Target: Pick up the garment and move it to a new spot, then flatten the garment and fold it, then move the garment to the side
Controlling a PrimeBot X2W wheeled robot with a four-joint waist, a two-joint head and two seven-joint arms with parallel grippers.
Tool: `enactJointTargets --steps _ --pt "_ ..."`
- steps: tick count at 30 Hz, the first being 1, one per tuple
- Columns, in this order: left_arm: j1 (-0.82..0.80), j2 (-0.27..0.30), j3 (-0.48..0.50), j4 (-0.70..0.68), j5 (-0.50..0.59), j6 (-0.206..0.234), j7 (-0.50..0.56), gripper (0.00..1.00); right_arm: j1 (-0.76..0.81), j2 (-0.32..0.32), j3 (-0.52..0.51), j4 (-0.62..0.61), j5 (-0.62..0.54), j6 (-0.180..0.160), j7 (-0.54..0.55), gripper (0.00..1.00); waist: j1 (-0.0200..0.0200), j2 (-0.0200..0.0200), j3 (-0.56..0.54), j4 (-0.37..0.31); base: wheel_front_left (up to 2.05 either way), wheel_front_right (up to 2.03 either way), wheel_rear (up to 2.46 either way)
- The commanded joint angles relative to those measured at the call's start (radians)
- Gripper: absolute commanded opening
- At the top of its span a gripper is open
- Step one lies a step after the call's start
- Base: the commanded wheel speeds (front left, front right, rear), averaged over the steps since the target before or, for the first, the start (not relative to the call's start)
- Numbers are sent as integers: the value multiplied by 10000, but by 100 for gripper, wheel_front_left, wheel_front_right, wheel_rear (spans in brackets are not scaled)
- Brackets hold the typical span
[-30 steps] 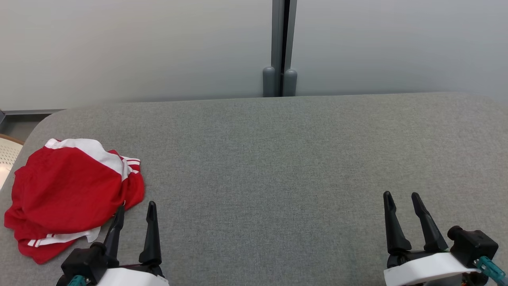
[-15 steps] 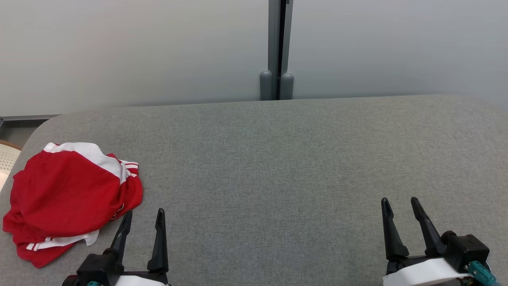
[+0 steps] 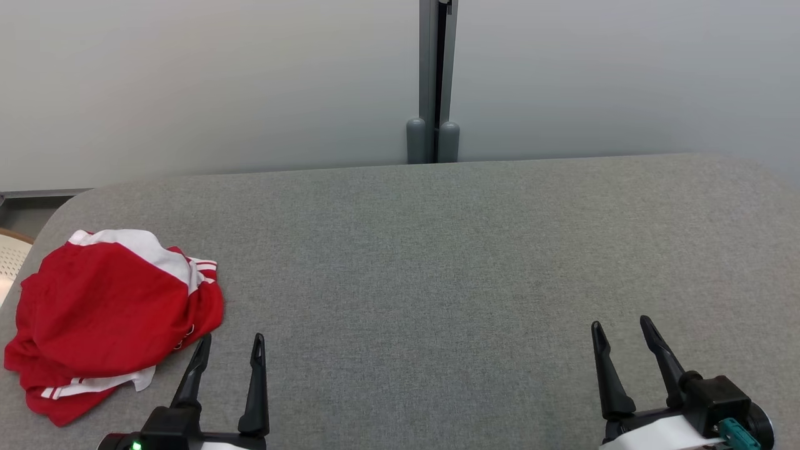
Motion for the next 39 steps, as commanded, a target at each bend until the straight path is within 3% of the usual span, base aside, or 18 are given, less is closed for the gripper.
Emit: enactJointTargets --steps 1,26,31,39 --pt "73 50 -19 -66 187 103 -73 100 109 -44 36 11 -247 0 -105 100 0 -1 -16 0 0 0 0" --pt "41 52 27 303 182 48 -132 100 158 -46 134 3 -427 -1 -168 100 0 -1 -32 33 0 0 0" --pt "-21 52 12 354 163 68 -130 100 252 -43 233 -7 -394 0 -167 100 0 -1 -75 466 0 0 0" --pt "210 51 61 389 227 50 -130 100 390 -39 456 -40 -220 -1 -155 100 0 -1 -233 1754 0 0 0"
